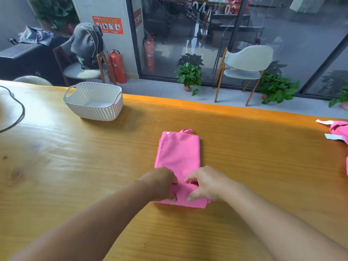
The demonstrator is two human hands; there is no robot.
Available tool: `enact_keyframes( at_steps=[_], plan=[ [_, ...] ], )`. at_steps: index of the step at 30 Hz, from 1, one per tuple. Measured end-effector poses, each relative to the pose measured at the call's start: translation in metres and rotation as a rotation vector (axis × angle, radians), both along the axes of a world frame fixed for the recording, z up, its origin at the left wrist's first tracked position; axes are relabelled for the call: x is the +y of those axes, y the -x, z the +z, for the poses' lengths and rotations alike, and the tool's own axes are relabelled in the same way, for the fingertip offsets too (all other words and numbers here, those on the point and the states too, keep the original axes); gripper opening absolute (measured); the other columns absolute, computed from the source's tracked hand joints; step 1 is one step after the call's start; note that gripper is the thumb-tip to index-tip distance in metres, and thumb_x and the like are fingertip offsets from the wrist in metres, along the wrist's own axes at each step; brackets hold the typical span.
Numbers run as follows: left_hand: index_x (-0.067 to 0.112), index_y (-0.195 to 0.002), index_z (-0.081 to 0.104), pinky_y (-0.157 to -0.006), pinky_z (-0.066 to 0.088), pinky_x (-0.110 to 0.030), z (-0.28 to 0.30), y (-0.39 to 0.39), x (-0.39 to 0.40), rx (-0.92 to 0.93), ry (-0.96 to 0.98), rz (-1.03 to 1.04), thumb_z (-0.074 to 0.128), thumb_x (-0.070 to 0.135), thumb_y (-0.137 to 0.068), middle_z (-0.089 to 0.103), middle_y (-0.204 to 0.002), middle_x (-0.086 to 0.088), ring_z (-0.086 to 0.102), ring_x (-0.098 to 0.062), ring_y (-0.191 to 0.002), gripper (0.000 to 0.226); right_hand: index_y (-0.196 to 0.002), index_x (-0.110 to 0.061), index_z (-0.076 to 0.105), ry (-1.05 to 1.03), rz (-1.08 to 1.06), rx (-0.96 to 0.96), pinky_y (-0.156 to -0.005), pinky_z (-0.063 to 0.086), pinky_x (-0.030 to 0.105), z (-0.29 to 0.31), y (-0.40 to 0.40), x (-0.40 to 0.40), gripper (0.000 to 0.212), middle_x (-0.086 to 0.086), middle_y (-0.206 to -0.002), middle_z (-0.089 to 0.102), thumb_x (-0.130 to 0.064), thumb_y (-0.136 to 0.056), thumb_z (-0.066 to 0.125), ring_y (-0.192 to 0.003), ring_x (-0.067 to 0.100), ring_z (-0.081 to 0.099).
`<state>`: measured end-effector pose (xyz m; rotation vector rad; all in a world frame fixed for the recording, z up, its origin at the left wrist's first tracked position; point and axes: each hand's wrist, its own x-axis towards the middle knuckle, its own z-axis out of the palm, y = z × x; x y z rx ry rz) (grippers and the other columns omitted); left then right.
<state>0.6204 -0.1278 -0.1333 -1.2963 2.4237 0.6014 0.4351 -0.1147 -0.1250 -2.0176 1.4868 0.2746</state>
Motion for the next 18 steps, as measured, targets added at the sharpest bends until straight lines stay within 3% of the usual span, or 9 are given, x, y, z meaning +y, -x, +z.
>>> enact_keyframes(
  at_steps=[2, 4, 6, 8, 12, 15, 18],
  plan=[
    [0.013, -0.085, 0.061, -0.061, 0.033, -0.03, 0.004, 0.0, -0.006, -0.002, -0.099, 0.023, 0.074, 0.044, -0.08, 0.047, -0.074, 0.003, 0.044, -0.019, -0.073, 0.034, -0.118, -0.024, 0.066, 0.18, 0.103, 0.019, -0.086, 0.048, 0.031, -0.003, 0.0, 0.012, 0.046, -0.007, -0.111, 0.065, -0.045, -0.078, 0.076, -0.106, 0.017, 0.056],
    [0.012, -0.088, 0.063, -0.058, 0.033, -0.029, 0.008, -0.001, -0.013, -0.011, -0.209, 0.031, 0.073, 0.045, -0.082, 0.049, -0.074, 0.002, 0.044, -0.018, -0.069, 0.036, -0.122, -0.02, 0.063, 0.26, 0.189, 0.078, -0.092, 0.047, 0.037, -0.01, 0.0, 0.025, 0.053, -0.002, -0.116, 0.061, -0.048, -0.078, 0.075, -0.111, 0.02, 0.051],
    [0.017, -0.114, 0.067, -0.068, 0.041, -0.029, 0.012, 0.0, -0.02, -0.046, -0.299, 0.021, 0.069, 0.049, -0.084, 0.061, -0.096, -0.001, 0.054, -0.02, -0.085, 0.044, -0.123, -0.019, 0.06, 0.301, 0.189, 0.119, -0.097, 0.044, 0.036, -0.015, -0.004, 0.035, 0.057, -0.002, -0.116, 0.055, -0.048, -0.077, 0.076, -0.113, 0.02, 0.047],
    [0.021, -0.13, 0.06, -0.082, 0.044, -0.032, 0.015, 0.001, -0.027, -0.103, -0.334, -0.017, 0.065, 0.053, -0.086, 0.061, -0.118, -0.003, 0.055, -0.024, -0.105, 0.054, -0.126, -0.018, 0.059, 0.312, 0.168, 0.128, -0.1, 0.04, 0.034, -0.017, -0.006, 0.038, 0.057, -0.001, -0.117, 0.05, -0.047, -0.08, 0.075, -0.114, 0.019, 0.044],
    [0.025, -0.129, 0.059, -0.088, 0.047, -0.033, 0.011, 0.003, -0.031, -0.017, -0.277, 0.038, 0.069, 0.047, -0.085, 0.06, -0.122, 0.001, 0.055, -0.023, -0.109, 0.05, -0.121, -0.019, 0.064, 0.176, 0.119, 0.127, -0.091, 0.044, 0.035, -0.012, -0.007, 0.016, 0.051, 0.002, -0.113, 0.052, -0.049, -0.081, 0.073, -0.113, 0.022, 0.049],
    [0.026, -0.126, 0.06, -0.091, 0.05, -0.034, 0.004, 0.004, -0.016, 0.113, -0.141, 0.123, 0.069, 0.041, -0.083, 0.058, -0.12, 0.004, 0.056, -0.021, -0.108, 0.047, -0.11, -0.02, 0.067, 0.059, 0.042, 0.089, -0.077, 0.05, 0.035, -0.011, 0.0, -0.004, 0.044, 0.001, -0.102, 0.063, -0.048, -0.078, 0.077, -0.098, 0.024, 0.059],
    [0.024, -0.133, 0.054, -0.093, 0.048, -0.035, -0.009, -0.003, -0.003, 0.105, 0.002, 0.07, 0.077, 0.047, -0.07, 0.053, -0.123, 0.002, 0.051, -0.02, -0.112, 0.071, -0.116, -0.028, 0.066, -0.013, -0.078, -0.03, -0.082, 0.051, 0.029, -0.006, 0.002, -0.016, 0.051, -0.008, -0.11, 0.066, -0.042, -0.071, 0.085, -0.1, 0.016, 0.061]
  ],
)
